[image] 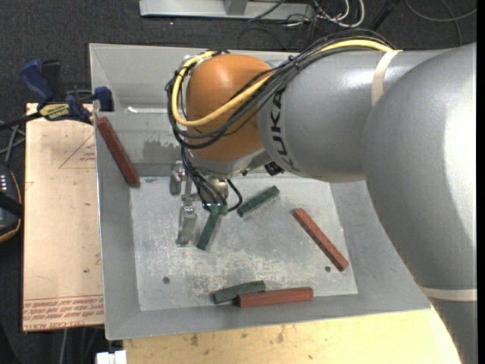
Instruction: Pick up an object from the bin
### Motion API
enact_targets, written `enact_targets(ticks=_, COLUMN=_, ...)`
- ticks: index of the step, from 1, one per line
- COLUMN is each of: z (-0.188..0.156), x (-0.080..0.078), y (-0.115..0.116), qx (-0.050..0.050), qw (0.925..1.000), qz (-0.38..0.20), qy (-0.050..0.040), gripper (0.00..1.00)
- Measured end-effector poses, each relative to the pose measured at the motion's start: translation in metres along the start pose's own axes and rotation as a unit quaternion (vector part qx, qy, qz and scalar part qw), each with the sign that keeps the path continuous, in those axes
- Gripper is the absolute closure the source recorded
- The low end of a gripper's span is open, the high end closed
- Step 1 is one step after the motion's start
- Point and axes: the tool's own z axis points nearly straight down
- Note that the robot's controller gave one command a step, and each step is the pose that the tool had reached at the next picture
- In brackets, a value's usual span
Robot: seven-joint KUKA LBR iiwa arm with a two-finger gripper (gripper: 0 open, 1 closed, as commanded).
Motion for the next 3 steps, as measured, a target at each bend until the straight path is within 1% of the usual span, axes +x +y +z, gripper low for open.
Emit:
enact_targets(ticks=1, z=-0.005, x=-0.002, y=-0.001, qx=-0.001, qw=1.0, qz=0.002, qy=-0.0039, gripper=0.0)
enact_targets(ticks=2, z=0.007, x=-0.008, y=-0.015, qx=-0.002, qw=0.999, qz=-0.045, qy=-0.0062, gripper=0.0)
enact_targets(ticks=3, z=0.068, x=-0.014, y=-0.064, qx=0.0, qw=0.9849, qz=-0.173, qy=-0.006, gripper=0.0)
